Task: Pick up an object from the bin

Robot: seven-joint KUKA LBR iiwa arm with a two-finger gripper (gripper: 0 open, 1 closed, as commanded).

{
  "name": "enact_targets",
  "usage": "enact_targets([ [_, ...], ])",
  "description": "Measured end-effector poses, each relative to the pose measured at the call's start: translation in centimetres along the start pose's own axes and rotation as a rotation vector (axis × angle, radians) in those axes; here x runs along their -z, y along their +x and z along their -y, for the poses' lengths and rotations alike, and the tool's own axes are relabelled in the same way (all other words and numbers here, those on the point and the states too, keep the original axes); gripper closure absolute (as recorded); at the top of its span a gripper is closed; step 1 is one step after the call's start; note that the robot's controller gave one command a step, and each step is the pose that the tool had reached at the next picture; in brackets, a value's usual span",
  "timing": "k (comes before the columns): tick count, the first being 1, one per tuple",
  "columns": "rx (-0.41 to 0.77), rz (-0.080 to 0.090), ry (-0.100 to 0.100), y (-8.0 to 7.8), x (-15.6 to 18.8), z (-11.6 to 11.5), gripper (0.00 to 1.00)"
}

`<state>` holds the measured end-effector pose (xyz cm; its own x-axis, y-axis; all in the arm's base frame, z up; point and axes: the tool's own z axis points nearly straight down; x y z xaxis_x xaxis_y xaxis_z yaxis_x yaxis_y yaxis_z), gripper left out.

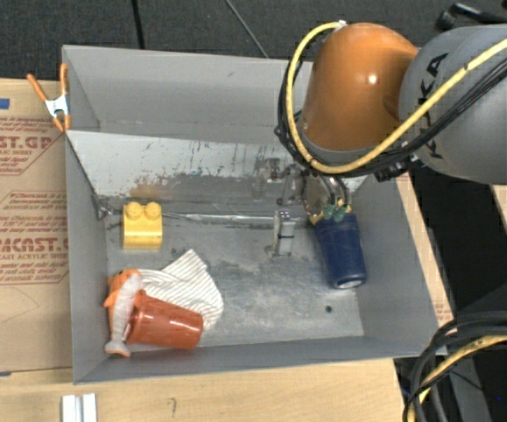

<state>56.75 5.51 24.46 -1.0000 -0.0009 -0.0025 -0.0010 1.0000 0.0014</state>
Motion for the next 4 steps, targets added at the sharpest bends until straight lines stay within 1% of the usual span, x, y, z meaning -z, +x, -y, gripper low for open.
enact_targets([
  [1,0.028,0.006,0.0,-0.4,-5.4,-1.1,0.0],
  [2,-0.048,-0.003,0.0,1.9,-8.9,-3.6,0.0],
  [3,0.093,0.001,0.001,2.6,-13.0,-7.1,0.0],
  [4,0.063,-0.003,0.0,2.4,-14.8,-8.5,0.0],
])
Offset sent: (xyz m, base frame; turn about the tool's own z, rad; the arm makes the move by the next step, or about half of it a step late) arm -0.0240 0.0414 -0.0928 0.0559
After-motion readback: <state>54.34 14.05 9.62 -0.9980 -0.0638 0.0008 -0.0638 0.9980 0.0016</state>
